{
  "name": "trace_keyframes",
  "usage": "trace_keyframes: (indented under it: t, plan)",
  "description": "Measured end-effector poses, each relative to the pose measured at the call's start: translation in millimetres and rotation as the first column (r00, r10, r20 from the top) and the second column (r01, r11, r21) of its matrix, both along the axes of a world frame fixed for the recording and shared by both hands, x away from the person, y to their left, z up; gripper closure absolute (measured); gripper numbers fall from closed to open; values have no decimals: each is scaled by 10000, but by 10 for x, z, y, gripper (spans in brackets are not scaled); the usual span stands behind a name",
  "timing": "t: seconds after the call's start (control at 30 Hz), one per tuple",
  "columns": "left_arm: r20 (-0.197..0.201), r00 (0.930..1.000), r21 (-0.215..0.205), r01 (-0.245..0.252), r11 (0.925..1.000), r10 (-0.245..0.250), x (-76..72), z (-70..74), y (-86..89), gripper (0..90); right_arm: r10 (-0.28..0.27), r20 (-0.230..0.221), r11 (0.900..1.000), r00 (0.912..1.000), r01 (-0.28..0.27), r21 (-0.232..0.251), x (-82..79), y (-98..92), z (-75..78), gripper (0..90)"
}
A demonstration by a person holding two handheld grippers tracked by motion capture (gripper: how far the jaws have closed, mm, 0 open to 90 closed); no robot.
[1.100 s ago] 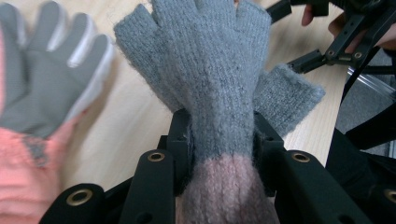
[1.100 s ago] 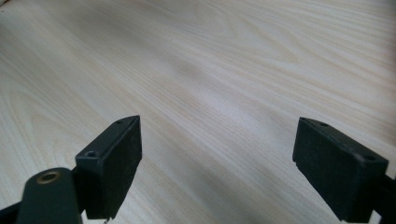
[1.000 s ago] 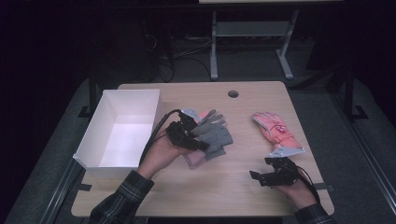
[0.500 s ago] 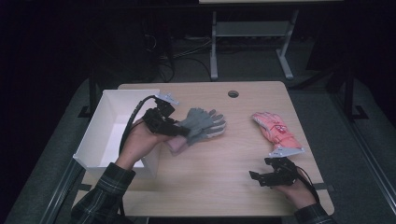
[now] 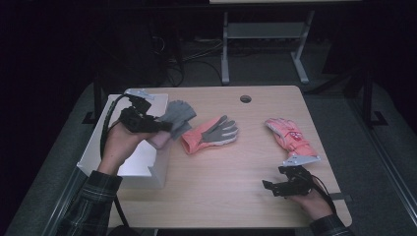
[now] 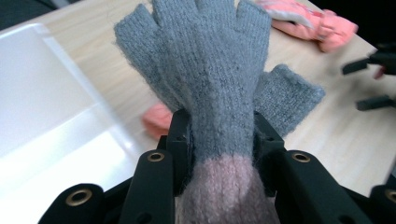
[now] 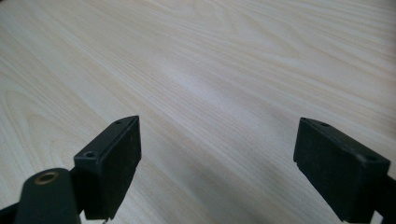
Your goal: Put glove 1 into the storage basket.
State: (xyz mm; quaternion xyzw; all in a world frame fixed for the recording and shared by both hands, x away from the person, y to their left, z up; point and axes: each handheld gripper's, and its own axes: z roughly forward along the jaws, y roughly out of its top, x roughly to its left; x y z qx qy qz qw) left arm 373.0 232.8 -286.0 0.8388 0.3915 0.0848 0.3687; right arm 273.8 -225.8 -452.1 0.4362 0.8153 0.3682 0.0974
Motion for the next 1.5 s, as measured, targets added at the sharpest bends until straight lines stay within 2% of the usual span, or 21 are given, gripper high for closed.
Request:
trace_keyframes:
  t: [0.1, 0.23, 0.33, 0.53, 0.57, 0.6, 0.67, 0.73, 0.77, 0.83, 0.97, 1.07, 1.13, 1.17, 1.2, 1.23, 1.27, 1.33, 1.37, 1.43, 1.5]
  plan:
    - [60, 9986, -109, -519, 9986, 519, 28, -9, 144, 665, -3, -18, 10000, 10000, 3, 0, -3, 3, -3, 148]
    - [58, 9933, -133, -1152, 9933, 1152, 82, -38, 325, 665, -38, -15, 10000, 10000, 38, 30, 2, 1, -9, 148]
    - [-9, 9871, -121, -1598, 9871, 1598, 130, -74, 435, 665, -52, 10, 10000, 10000, 52, 13, -1, -2, -7, 148]
    - [24, 9717, 244, -2362, 9714, 2362, 212, -167, 584, 665, -29, -40, 10000, 10000, 29, 46, -17, 0, 3, 148]
    - [-1, 9666, 228, -2563, 9663, 2564, 255, -235, 640, 665, 48, 72, 10000, 10000, -48, 69, -19, -4, 11, 148]
    - [-1, 9666, 228, -2563, 9663, 2564, 255, -235, 640, 666, 48, 72, 10000, 10000, -48, 69, -19, -4, 11, 148]
    - [-34, 9622, 584, -2718, 9606, 2724, 300, -328, 692, 666, 46, 47, 9999, 10000, -46, 113, -20, 7, 17, 148]
    - [-148, 9586, 642, -2828, 9570, 2843, 336, -434, 756, 665, 104, 29, 9999, 9999, -105, 66, -16, 6, 8, 148]
    - [-280, 9526, 681, -3007, 9513, 3031, 364, -538, 819, 665, 102, 12, 9999, 9999, -102, 83, -11, 4, -1, 148]
    - [-333, 9515, 725, -3029, 9503, 3058, 378, -589, 848, 664, 138, 27, 9999, 9999, -138, 63, -6, -7, 3, 148]
    - [-541, 9396, 1152, -3303, 9368, 3380, 443, -785, 924, 660, 119, 18, 9999, 9999, -119, 51, -10, -6, 3, 148]
    - [-820, 9277, 1390, -3513, 9259, 3642, 480, -937, 980, 658, 101, 25, 9999, 9999, -101, 53, -7, 0, -2, 148]
    - [-948, 9231, 1581, -3557, 9211, 3727, 489, -1019, 1013, 655, 85, 10, 9999, 10000, -85, 64, -5, 2, -5, 148]
    - [-986, 9291, 1881, -3343, 9235, 3564, 496, -1087, 1002, 651, 88, -41, 9999, 10000, -88, 58, -2, 1, -6, 148]
    - [-986, 9291, 1881, -3343, 9235, 3564, 496, -1087, 1002, 648, 88, -41, 9999, 10000, -88, 58, -2, 1, -6, 148]
    - [-946, 9286, 2266, -3309, 9160, 3589, 500, -1136, 982, 645, 63, -72, 10000, 10000, -63, 57, 0, 1, -7, 148]
    - [-946, 9286, 2266, -3309, 9160, 3589, 500, -1136, 982, 642, 63, -72, 10000, 10000, -63, 57, 0, 1, -7, 148]
    - [-1046, 9278, 2544, -3231, 9115, 3581, 505, -1205, 976, 639, 49, -82, 10000, 10000, -49, 58, -8, 1, -3, 148]
    - [-1028, 9306, 2752, -3128, 9091, 3513, 504, -1232, 968, 635, 74, 7, 9999, 10000, -74, 70, -7, 0, -1, 148]
    - [-1069, 9290, 3082, -3079, 9001, 3544, 493, -1287, 948, 624, 84, 17, 9999, 10000, -84, 66, -7, 1, 0, 148]
    - [-854, 9373, 3470, -2901, 8919, 3380, 485, -1316, 923, 589, 83, -21, 10000, 10000, -83, 48, -6, 1, -4, 148]
